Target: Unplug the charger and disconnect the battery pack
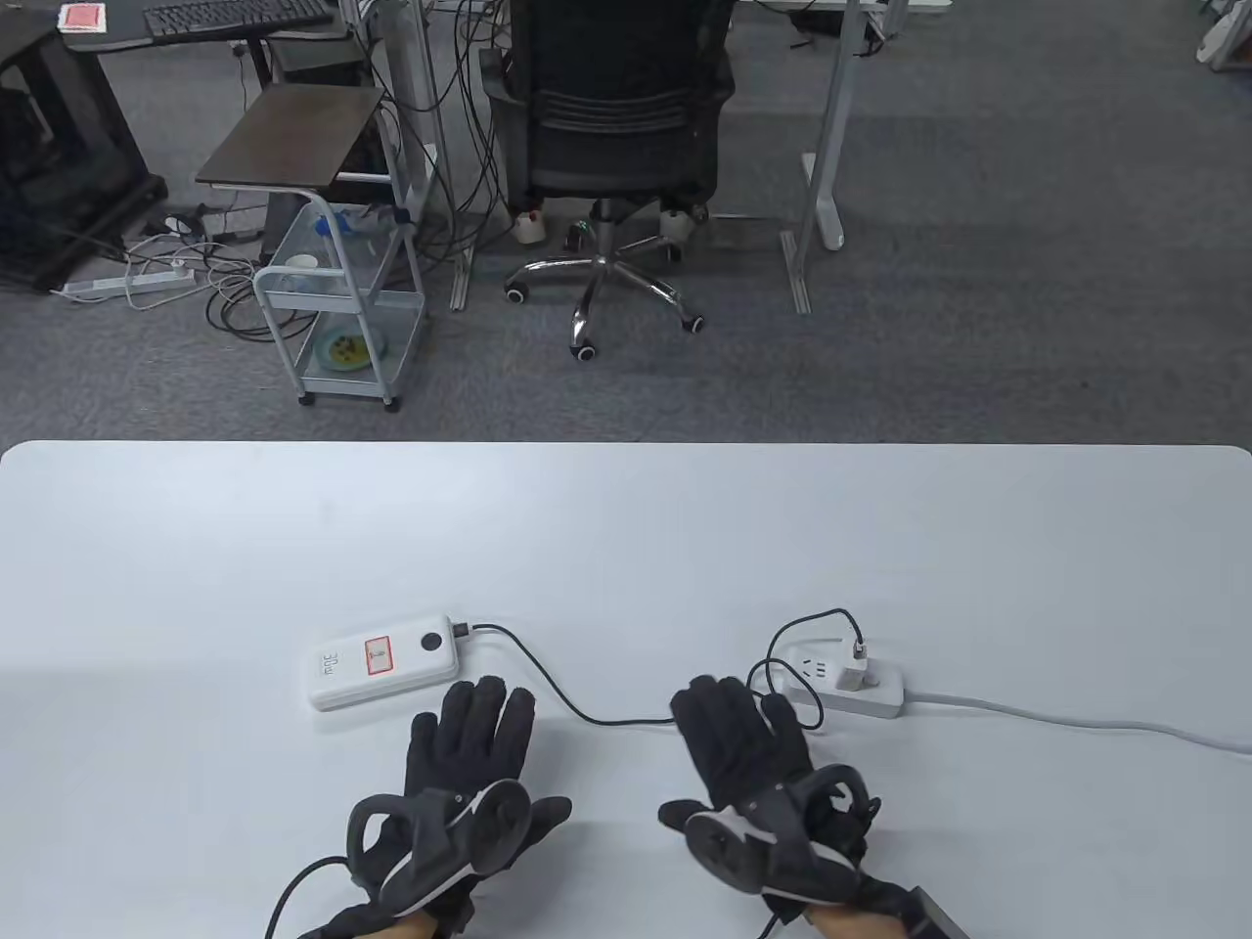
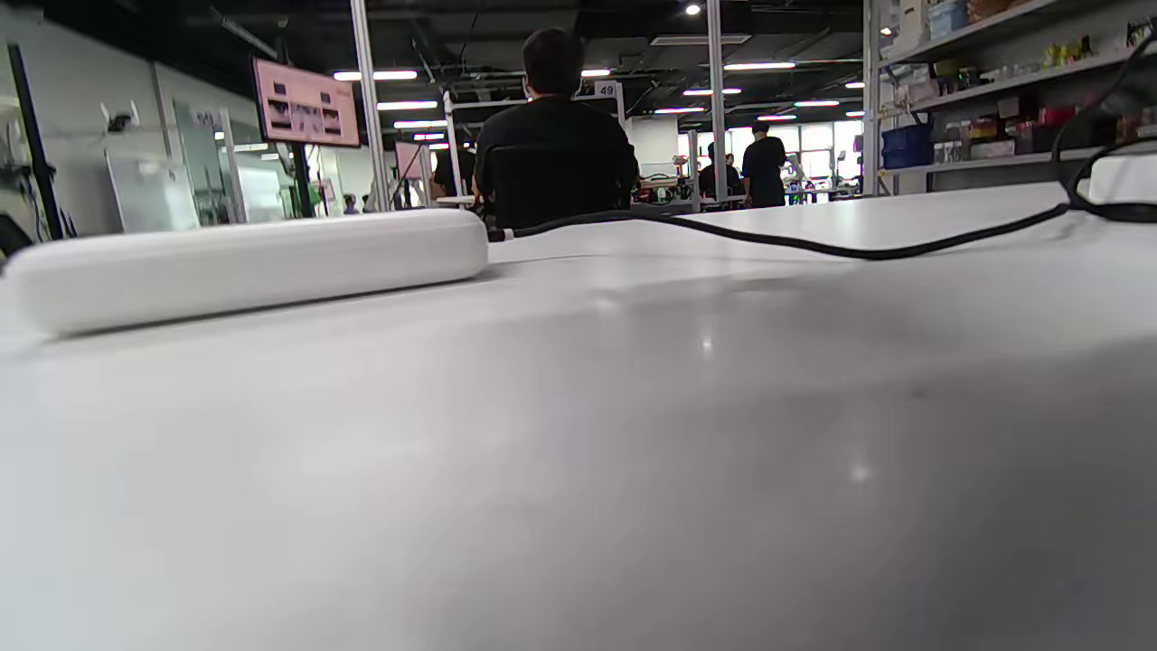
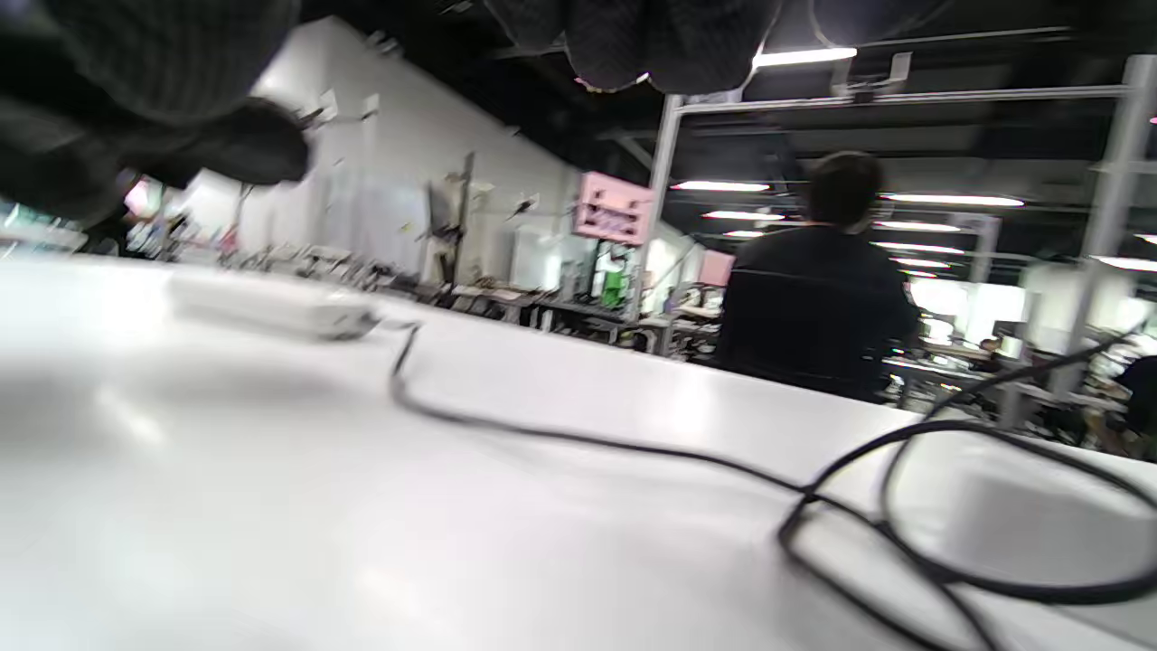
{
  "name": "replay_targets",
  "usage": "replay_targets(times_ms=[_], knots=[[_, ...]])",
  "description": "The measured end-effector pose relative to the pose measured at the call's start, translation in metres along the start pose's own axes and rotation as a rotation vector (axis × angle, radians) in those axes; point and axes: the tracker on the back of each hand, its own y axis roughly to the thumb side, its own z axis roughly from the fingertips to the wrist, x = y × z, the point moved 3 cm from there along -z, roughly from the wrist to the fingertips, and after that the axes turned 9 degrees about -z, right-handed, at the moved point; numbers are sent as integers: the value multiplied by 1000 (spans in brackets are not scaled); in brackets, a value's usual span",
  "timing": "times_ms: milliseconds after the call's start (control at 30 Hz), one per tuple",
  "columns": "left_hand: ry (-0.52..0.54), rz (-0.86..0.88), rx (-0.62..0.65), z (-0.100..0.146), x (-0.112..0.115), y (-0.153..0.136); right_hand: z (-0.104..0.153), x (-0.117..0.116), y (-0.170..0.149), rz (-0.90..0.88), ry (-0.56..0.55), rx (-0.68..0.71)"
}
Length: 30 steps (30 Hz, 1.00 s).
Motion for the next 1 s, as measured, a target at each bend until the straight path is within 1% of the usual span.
replay_targets(times_ms=[67, 100, 200, 267, 367, 500, 667, 700, 767, 833, 1000], knots=[[-32, 5, 1, -1, 1, -1, 0, -9, 5, 48, 63, -4], [-35, 26, -24, 0, -1, -3, 0, -13, 1, 39, 69, -26], [-33, 59, -24, 0, -5, -4, 3, -21, -11, -35, 107, -73], [-16, 49, -15, -1, -5, -2, 4, -26, -17, -41, 122, -83], [-36, 22, -17, -2, -4, -1, 4, -31, -23, -37, 145, -109], [-27, 41, -11, -1, -6, -1, 4, -30, -21, -44, 133, -90], [-34, 43, -4, -3, -2, -1, 3, -29, -16, -35, 108, -62], [-36, 45, -3, -3, -3, -2, 3, -31, -15, -37, 123, -55], [-34, 64, 7, -4, -2, -1, 3, -34, -14, -22, 116, -57], [-41, 46, 10, -5, -2, 1, 3, -36, -13, -8, 139, -45], [-34, 21, 15, -7, -1, 4, 3, -37, -13, -16, 149, -51]])
